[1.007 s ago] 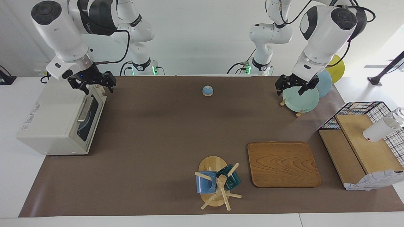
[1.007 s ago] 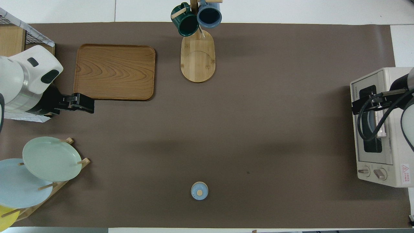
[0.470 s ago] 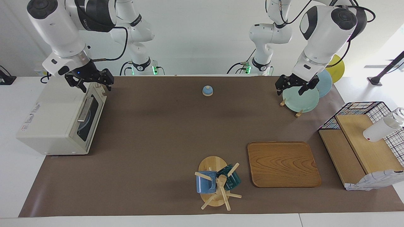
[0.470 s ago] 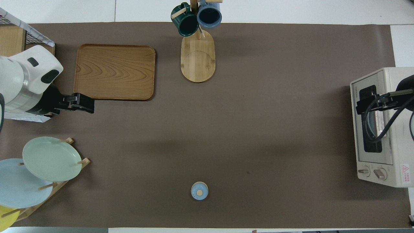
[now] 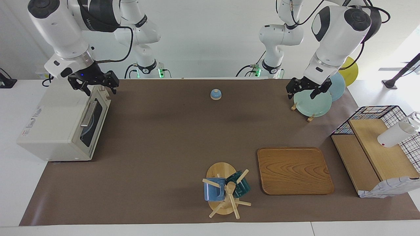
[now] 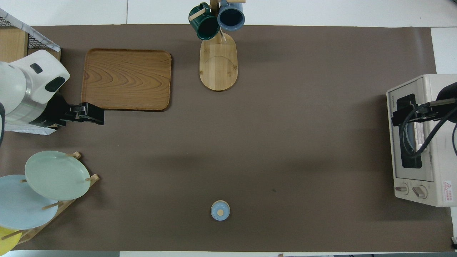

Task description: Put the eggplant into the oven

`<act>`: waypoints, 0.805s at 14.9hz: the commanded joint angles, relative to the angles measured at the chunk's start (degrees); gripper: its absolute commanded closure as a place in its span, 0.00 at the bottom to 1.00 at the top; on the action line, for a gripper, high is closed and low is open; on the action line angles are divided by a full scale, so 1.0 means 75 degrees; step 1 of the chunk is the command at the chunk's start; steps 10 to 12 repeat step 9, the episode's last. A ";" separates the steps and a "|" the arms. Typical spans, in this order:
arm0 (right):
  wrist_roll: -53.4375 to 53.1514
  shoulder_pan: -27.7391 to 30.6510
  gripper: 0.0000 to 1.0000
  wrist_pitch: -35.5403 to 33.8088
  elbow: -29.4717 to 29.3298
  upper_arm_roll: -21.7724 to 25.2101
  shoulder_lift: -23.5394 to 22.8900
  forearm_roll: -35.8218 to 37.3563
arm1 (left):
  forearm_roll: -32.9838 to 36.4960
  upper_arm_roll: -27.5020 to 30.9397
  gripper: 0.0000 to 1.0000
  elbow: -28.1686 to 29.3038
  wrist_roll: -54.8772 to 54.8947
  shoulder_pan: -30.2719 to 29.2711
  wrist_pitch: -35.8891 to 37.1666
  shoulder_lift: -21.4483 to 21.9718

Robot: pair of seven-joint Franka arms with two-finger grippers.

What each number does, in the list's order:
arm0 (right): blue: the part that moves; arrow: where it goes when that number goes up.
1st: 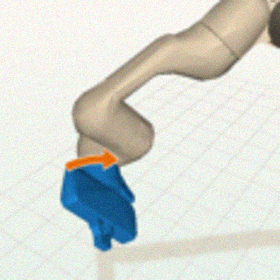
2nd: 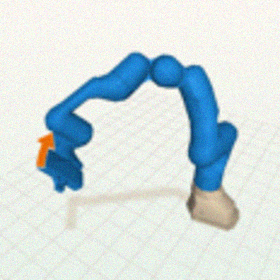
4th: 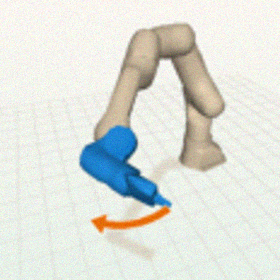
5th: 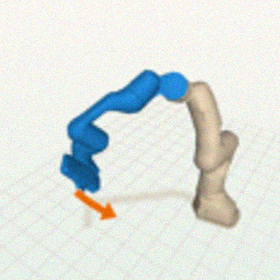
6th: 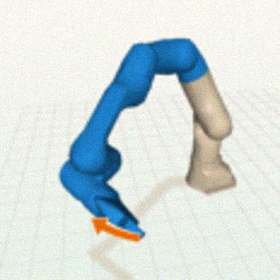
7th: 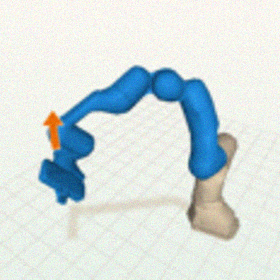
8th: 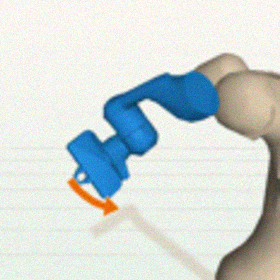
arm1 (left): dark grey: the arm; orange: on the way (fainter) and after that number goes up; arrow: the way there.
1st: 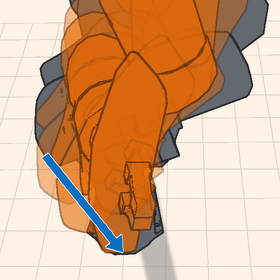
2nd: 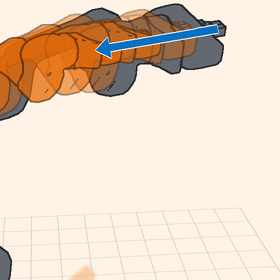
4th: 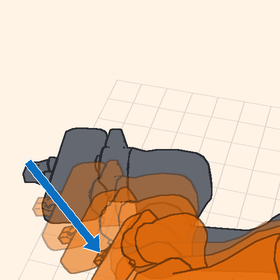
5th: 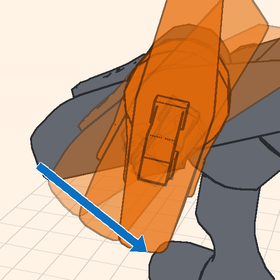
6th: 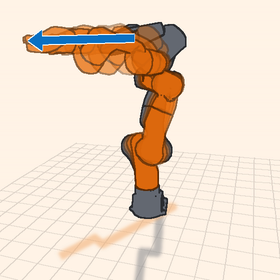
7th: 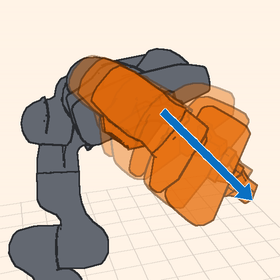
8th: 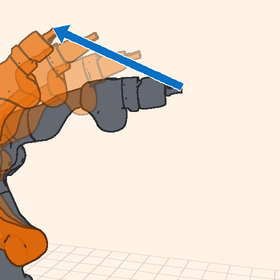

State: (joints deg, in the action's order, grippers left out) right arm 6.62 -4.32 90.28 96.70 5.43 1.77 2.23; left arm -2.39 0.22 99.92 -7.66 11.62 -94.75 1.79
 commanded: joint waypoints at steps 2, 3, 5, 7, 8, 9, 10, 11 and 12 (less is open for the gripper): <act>-0.0098 -0.0010 0.00 0.0033 0.0044 -0.0056 0.0128 -0.0226 | -0.0115 -0.0018 0.00 -0.0081 0.0072 -0.0085 0.0106 0.0054; -0.0098 0.0013 0.00 0.0033 0.0044 -0.0056 0.0128 -0.0238 | -0.0115 -0.0018 0.00 -0.0081 0.0072 -0.0085 0.0106 0.0054; -0.0098 0.0013 0.00 0.0033 0.0044 -0.0056 0.0128 -0.0238 | -0.0115 -0.0018 0.00 -0.0081 0.0072 -0.0085 0.0106 0.0054; -0.0109 0.0060 0.00 0.0045 0.0044 -0.0056 0.0128 -0.0238 | -0.0115 -0.0018 0.00 -0.0081 0.0072 -0.0085 0.0106 0.0054; -0.0109 0.0083 0.00 0.0045 0.0044 -0.0056 0.0128 -0.0238 | -0.0115 -0.0018 0.00 -0.0081 0.0072 -0.0085 0.0106 0.0054; -0.0109 0.0084 0.00 0.0045 0.0055 -0.0045 0.0128 -0.0238 | -0.0115 -0.0018 0.00 -0.0081 0.0072 -0.0085 0.0106 0.0054; -0.0109 0.0084 0.00 0.0045 0.0055 -0.0045 0.0128 -0.0238 | -0.0115 -0.0018 0.00 -0.0081 0.0072 -0.0085 0.0106 0.0054; -0.0109 0.0084 0.00 0.0045 0.0055 -0.0045 0.0128 -0.0238 | -0.0115 -0.0018 0.00 -0.0081 0.0072 -0.0085 0.0106 0.0054; -0.0109 0.0084 0.00 0.0045 0.0055 -0.0045 0.0128 -0.0238 | -0.0115 -0.0018 0.00 -0.0081 0.0072 -0.0085 0.0106 0.0054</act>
